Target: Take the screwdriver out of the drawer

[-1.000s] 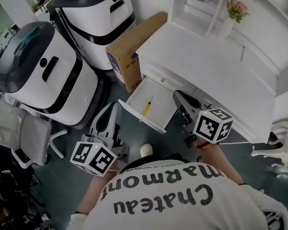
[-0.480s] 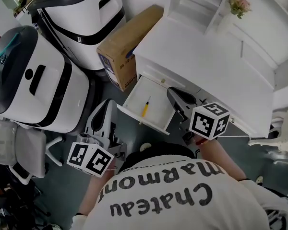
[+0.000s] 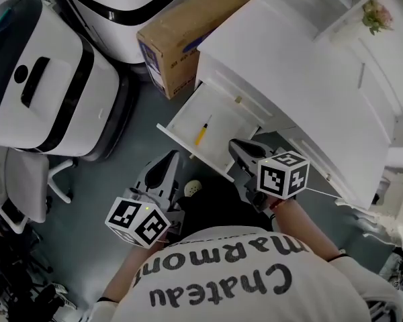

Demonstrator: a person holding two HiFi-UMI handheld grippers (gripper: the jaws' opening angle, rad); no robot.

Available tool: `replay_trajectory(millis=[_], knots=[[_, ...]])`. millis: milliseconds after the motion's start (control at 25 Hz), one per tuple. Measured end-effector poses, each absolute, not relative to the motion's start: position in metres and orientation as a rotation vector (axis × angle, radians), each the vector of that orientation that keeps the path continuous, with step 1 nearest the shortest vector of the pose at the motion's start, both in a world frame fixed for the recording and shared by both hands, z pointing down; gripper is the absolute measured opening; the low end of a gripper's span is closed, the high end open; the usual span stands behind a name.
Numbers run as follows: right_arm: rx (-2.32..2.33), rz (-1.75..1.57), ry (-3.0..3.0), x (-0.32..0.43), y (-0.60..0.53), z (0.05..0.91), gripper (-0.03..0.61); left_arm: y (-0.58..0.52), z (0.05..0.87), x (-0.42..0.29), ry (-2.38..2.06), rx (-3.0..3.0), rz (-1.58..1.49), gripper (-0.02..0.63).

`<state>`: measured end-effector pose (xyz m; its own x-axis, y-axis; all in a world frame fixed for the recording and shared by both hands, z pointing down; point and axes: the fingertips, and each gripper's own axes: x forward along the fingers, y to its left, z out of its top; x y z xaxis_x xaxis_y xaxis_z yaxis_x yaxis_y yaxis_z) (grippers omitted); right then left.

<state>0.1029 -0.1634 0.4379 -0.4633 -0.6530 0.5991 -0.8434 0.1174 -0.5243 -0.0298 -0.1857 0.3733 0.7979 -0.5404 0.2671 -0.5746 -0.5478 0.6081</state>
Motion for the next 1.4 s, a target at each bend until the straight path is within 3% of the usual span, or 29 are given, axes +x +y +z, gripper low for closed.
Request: replay_trajectory(millis=[480, 760, 1360, 1400], knots=[[1.202, 1.539, -1.832, 0.120, -0.153, 0.622, 0.029, -0.157, 0.527, -0.008, -0.951, 1.971, 0.319, 0.021], [1.118, 1.666, -1.621, 0.125, -0.151, 0.724, 0.029, -0.141, 0.592, -0.033, -1.088, 1.794, 0.406, 0.021], [1.049, 1.625, -1.530, 0.110, -0.196, 0.859, 0.035, -0.062, 0.666, -0.087, -1.309, 1.400, 0.416, 0.022], [1.061, 1.652, -1.522, 0.107, -0.199, 0.863, 0.057, -0.057, 0.667, -0.089, -1.316, 1.385, 0.419, 0.022]])
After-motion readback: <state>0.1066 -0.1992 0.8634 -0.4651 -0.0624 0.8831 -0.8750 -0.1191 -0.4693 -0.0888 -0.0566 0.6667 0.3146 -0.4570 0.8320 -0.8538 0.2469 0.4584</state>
